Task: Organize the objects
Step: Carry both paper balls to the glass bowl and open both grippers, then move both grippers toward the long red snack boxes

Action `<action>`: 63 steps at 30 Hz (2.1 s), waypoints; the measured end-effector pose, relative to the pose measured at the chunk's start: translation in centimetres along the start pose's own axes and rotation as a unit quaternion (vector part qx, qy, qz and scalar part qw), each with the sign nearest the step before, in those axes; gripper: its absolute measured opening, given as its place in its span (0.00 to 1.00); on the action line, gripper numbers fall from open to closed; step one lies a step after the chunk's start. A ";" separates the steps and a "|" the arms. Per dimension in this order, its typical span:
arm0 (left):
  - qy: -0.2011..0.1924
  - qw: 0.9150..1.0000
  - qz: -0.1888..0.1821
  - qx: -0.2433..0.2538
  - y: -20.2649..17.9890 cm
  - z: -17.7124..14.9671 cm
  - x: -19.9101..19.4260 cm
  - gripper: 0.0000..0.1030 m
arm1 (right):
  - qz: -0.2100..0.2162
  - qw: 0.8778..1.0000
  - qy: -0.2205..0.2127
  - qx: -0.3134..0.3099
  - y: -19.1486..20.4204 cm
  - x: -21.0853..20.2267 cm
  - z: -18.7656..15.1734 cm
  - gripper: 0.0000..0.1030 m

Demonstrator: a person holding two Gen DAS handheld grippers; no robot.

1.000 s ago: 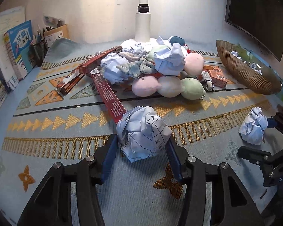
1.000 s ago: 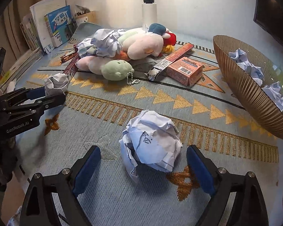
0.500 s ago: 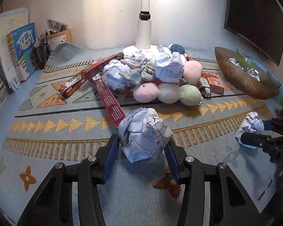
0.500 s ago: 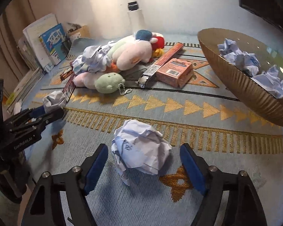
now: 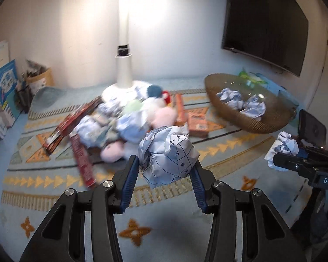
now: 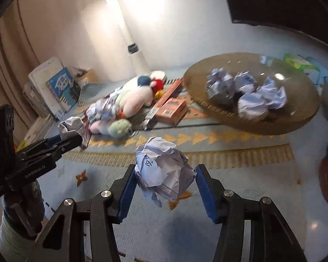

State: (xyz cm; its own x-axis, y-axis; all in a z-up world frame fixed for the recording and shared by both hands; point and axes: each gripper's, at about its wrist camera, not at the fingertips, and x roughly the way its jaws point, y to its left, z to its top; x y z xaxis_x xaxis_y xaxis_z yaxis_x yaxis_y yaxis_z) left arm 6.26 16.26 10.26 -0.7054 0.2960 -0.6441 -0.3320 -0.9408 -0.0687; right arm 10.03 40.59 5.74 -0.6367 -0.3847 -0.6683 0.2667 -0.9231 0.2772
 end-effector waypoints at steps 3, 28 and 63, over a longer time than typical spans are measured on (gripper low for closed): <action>-0.010 0.999 -0.045 0.016 -3.9 3.9 1.2 0.42 | -0.038 0.998 -0.047 0.036 -3.1 -3.9 3.6 0.53; -0.047 0.997 -0.039 -0.039 -2.6 4.3 -0.2 0.81 | -0.091 0.991 -0.061 0.082 -7.1 -5.7 7.7 0.84; 0.024 0.975 0.202 -0.092 11.2 -7.7 0.6 0.84 | -0.061 0.995 0.041 -0.064 4.3 8.8 -0.5 0.96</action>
State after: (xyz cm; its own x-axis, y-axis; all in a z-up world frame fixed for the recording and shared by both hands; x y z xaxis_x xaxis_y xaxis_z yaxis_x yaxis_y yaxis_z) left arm 6.91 4.64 3.24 -0.7238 -0.1085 -0.6814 0.0878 -0.9940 0.0651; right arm 5.96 33.29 0.69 -0.6107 -0.2638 -0.7466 0.2842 -0.9531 0.1043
